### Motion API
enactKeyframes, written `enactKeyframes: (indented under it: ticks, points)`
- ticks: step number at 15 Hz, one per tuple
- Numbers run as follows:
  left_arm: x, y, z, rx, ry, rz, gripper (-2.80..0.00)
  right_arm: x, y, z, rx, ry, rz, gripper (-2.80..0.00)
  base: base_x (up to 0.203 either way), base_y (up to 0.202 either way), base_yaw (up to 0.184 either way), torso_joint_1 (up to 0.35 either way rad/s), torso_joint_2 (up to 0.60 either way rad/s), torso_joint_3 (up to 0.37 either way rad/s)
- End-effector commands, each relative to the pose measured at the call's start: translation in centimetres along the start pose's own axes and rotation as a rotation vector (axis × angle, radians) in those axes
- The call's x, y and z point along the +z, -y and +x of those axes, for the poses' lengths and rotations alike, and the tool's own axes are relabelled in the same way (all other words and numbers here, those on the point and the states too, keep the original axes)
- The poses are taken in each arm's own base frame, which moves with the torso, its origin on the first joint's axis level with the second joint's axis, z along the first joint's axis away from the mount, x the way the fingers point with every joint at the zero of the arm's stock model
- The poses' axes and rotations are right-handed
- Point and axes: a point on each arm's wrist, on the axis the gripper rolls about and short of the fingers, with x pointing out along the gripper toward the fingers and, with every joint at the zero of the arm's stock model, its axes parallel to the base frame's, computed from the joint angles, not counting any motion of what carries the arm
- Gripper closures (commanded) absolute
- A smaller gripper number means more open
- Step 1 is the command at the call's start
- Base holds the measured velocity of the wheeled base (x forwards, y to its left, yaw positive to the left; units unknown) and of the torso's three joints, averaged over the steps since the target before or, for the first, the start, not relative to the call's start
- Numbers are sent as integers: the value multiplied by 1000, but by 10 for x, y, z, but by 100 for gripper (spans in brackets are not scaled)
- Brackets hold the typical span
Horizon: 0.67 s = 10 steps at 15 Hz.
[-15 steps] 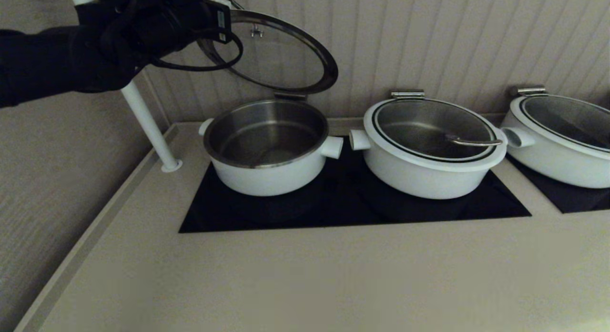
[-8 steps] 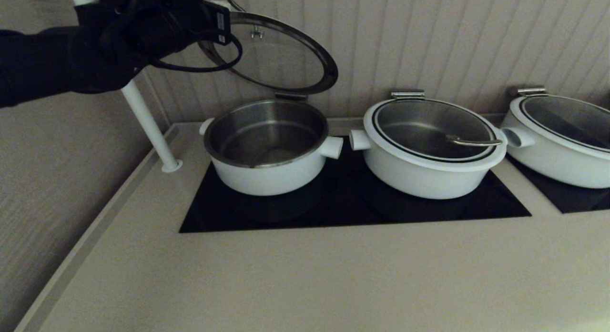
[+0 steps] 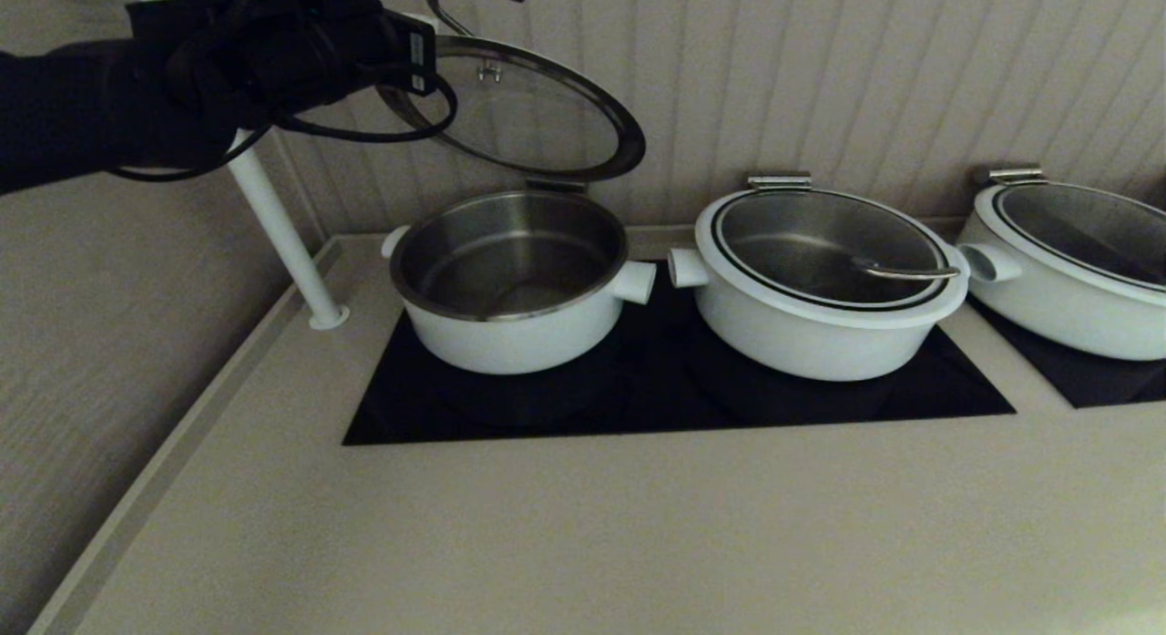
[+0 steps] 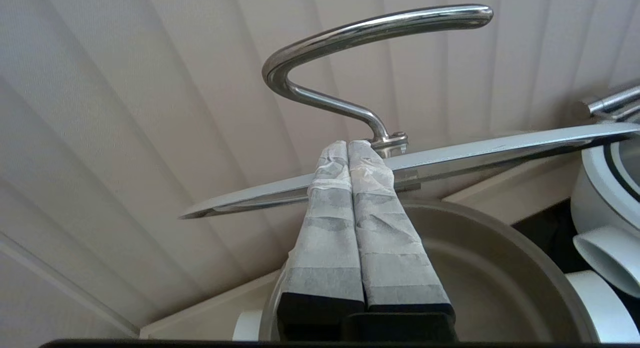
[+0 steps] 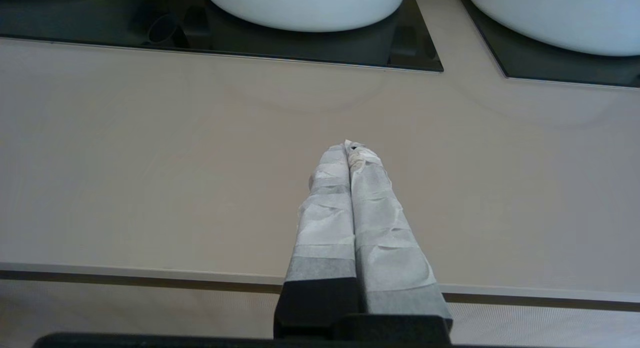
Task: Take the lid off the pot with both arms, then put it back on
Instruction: Close the pot lid
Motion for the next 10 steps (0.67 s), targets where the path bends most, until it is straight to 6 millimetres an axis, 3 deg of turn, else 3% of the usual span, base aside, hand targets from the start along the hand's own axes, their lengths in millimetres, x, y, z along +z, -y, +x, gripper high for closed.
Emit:
enactKeyframes:
  ticks: [1,10]
  points:
    - [2,-1,-2,1,3,1,0,0,0,0,1,-2,-1,0,0,0,0,0,0,0]
    - [5,-2,-10,-9,-52,-1,0,0,0,0,1,-2,-1,0,0,0,0,0,0,0]
